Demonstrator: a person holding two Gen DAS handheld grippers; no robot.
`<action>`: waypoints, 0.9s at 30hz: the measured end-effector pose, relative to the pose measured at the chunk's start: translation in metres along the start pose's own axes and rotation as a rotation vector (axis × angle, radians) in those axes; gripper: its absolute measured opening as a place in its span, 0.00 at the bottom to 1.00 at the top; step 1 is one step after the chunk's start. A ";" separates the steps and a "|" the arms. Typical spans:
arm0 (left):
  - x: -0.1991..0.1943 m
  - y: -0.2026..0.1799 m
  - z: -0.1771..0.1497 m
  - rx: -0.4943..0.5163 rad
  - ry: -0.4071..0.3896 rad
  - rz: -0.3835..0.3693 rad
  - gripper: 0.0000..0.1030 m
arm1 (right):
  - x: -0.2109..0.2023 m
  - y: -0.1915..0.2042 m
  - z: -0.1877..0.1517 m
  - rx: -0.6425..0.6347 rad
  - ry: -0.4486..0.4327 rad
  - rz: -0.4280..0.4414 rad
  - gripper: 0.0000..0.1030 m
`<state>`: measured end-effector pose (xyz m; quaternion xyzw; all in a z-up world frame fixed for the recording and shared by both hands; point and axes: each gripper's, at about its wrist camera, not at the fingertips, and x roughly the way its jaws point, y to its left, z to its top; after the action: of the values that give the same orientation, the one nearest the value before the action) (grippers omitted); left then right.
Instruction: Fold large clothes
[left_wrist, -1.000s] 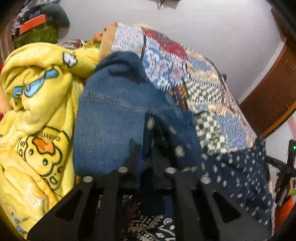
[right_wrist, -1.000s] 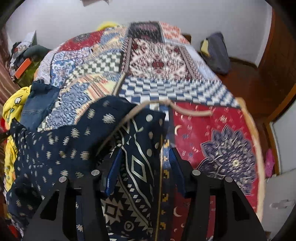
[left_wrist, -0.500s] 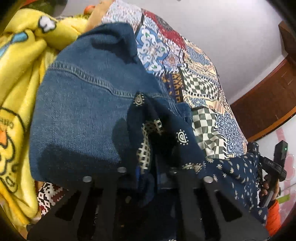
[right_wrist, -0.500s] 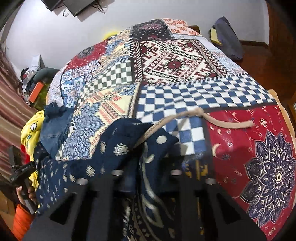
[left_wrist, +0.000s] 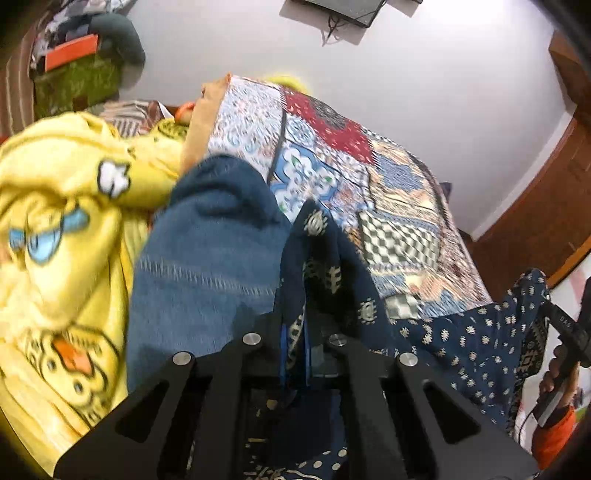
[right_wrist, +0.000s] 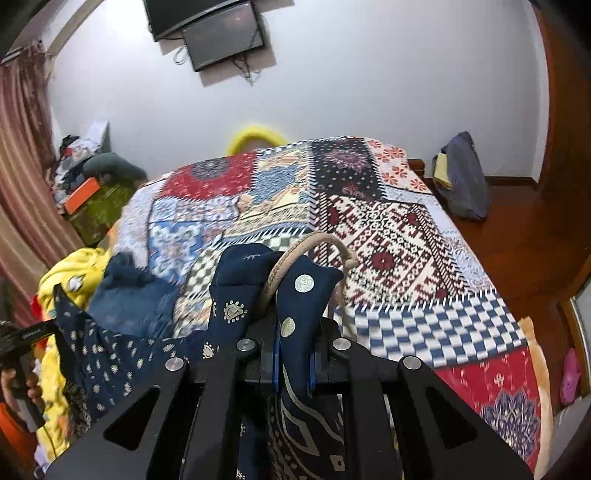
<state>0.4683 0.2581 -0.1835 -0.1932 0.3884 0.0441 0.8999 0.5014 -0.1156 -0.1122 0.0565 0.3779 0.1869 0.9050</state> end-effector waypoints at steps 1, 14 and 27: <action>0.005 0.000 0.003 0.007 -0.005 0.022 0.05 | 0.011 -0.002 0.002 0.005 0.014 -0.020 0.09; 0.068 0.035 -0.028 0.020 0.155 0.153 0.05 | 0.062 -0.033 -0.023 -0.057 0.189 -0.138 0.25; -0.046 -0.014 -0.068 0.270 0.114 0.244 0.50 | -0.053 -0.020 -0.058 -0.225 0.357 -0.182 0.48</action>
<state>0.3930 0.2223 -0.1888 -0.0244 0.4618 0.0895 0.8821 0.4324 -0.1564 -0.1226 -0.1131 0.5125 0.1526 0.8374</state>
